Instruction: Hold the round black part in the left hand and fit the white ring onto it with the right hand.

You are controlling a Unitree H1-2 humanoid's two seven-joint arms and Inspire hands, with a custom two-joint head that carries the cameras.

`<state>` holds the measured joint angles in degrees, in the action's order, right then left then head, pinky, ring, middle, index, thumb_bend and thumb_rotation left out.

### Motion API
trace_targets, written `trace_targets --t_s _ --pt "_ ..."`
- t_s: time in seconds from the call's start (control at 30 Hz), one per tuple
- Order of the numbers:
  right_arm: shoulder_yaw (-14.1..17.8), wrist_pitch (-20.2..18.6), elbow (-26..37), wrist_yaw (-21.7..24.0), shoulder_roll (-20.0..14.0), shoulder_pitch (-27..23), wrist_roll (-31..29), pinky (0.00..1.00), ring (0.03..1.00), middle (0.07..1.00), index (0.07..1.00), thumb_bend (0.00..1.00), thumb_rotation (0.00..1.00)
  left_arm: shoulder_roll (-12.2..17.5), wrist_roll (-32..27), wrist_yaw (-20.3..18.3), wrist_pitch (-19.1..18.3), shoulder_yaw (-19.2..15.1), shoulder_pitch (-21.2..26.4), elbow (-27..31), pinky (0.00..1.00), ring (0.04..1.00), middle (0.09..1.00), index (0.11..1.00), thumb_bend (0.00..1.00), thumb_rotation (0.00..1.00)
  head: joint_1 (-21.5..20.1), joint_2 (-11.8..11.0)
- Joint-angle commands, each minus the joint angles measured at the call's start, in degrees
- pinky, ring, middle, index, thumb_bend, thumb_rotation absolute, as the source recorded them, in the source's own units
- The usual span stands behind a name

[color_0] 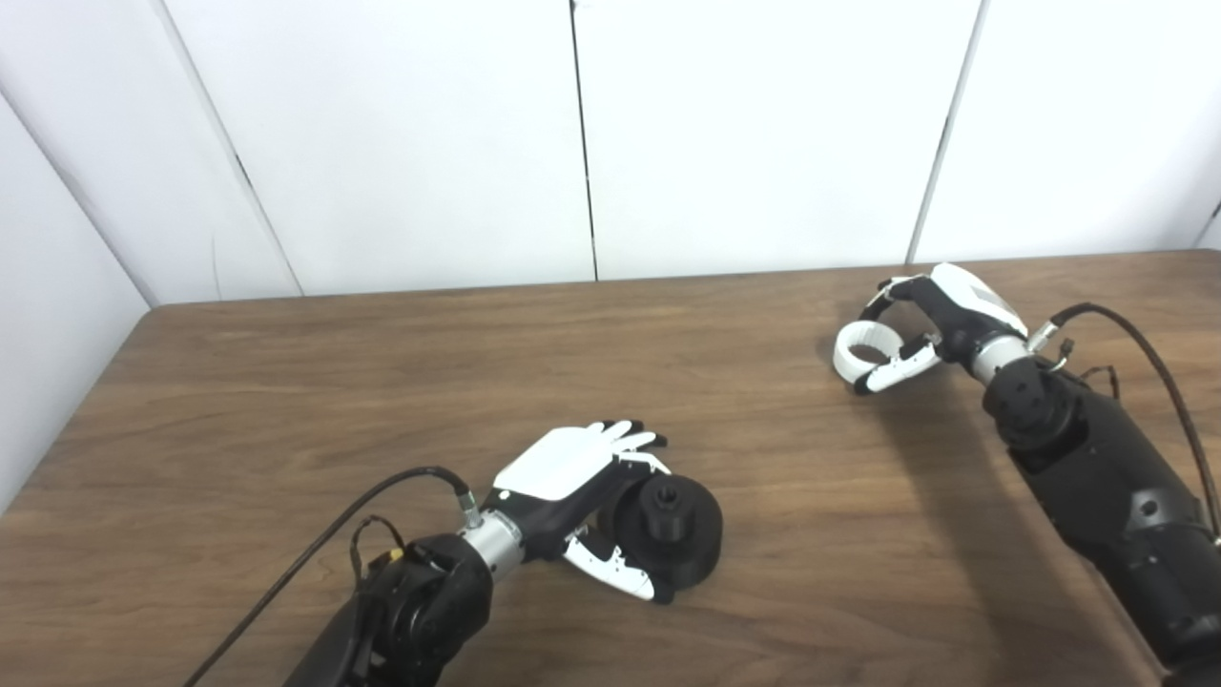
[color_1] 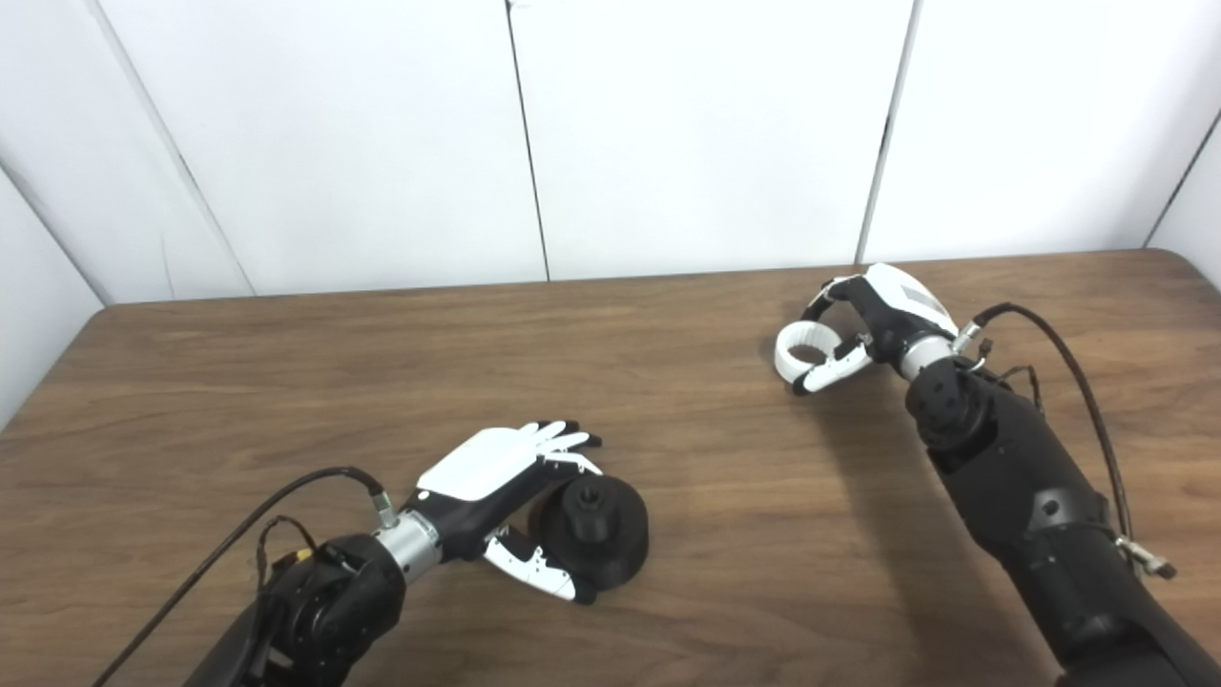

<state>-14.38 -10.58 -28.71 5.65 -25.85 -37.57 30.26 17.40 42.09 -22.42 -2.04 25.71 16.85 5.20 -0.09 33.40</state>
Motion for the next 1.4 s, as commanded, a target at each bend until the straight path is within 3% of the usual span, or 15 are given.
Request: trace_targets --t_s 0.0,0.27,0.53,0.73,1.37 --pt "1.06 1.75 0.75 -2.10 -0.25 -3.00 0.03 1.00 0.965 0.879 0.493 0.52 0.14 -0.13 0.31 0.46 0.69 -0.10 1.29 0.19 1.00 1.000 0.949 0.707 0.97 0.48 0.08 0.05" --pt "1.28 2.03 1.25 -2.17 -0.38 -2.79 0.04 1.00 0.964 0.874 0.492 0.52 0.14 -0.16 0.06 -0.07 0.54 -0.06 1.55 0.09 1.00 1.000 0.954 0.713 0.97 0.49 0.14 0.10" --pt "1.53 1.06 5.09 -0.92 -0.69 -2.03 -0.05 0.90 0.952 0.867 0.492 0.52 0.14 -0.07 0.02 -0.70 0.27 0.01 1.68 -0.03 1.00 1.000 0.958 0.713 0.97 0.49 0.10 0.02" --pt "1.54 0.54 8.03 0.28 -1.18 -1.42 0.14 0.89 0.949 0.867 0.492 0.52 0.14 -0.19 0.28 -0.93 -0.09 0.05 1.67 0.12 1.00 1.000 0.958 0.715 0.98 0.49 0.07 0.05" --pt "1.51 -3.56 26.60 9.29 -1.58 2.21 0.14 0.92 0.957 0.863 0.492 0.52 0.15 -0.46 0.36 -0.79 0.20 0.06 2.12 -0.91 1.00 1.000 0.957 0.709 0.97 0.48 -0.03 0.17"
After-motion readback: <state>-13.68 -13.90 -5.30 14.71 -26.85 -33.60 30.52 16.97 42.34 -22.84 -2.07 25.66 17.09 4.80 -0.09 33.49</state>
